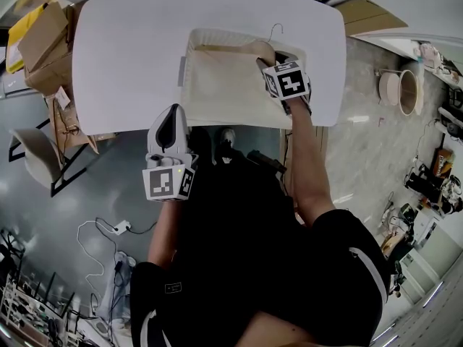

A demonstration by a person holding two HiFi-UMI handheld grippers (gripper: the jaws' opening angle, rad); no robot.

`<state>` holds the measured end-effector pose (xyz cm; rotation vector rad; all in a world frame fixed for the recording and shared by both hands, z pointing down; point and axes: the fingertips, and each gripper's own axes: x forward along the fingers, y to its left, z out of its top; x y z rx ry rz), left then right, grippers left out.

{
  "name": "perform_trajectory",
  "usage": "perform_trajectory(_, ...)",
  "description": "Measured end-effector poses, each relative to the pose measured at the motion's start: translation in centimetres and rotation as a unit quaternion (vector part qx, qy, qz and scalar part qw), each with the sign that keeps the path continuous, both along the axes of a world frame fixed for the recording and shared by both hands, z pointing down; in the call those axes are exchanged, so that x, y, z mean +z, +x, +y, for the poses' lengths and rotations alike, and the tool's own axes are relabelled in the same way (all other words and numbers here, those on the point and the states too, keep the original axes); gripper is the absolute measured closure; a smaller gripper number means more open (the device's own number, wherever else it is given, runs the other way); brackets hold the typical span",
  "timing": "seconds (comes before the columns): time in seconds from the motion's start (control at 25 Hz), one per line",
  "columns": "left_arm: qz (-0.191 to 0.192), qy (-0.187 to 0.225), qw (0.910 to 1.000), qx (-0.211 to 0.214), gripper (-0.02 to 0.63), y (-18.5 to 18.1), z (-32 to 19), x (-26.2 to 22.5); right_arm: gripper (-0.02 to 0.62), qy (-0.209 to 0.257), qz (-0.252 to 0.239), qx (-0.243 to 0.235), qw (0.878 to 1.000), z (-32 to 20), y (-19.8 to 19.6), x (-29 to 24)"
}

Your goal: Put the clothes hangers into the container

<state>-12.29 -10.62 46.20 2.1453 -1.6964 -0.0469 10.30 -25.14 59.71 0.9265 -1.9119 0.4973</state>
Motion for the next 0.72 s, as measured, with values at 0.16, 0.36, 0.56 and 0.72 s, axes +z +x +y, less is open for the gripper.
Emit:
perform_trajectory(0.16, 0.000, 0.001, 1.0000, 0.000, 0.600, 0.15, 0.06, -0.05, 0.405, 0.001, 0.007, -0.002, 1.000, 0.08, 0.21, 0.10)
perform_trajectory(0.36, -0.001, 0.003, 1.0000, 0.003, 0.601, 0.28, 0.30, -0.01, 0.390, -0.003, 0.011, 0.003, 1.000, 0.09, 0.33, 0.29)
perform_trajectory(0.56, -0.002, 0.006, 1.0000, 0.005, 0.601, 0.39, 0.73, -0.01, 0.376, -0.011, 0.015, 0.008, 1.000, 0.35, 0.60, 0.56)
perform_trajectory(0.72, -0.001, 0.005, 1.0000, 0.004, 0.600, 0.28, 0.92, -0.06, 0.365, -0.012, 0.020, 0.005, 1.000, 0.39, 0.65, 0.47)
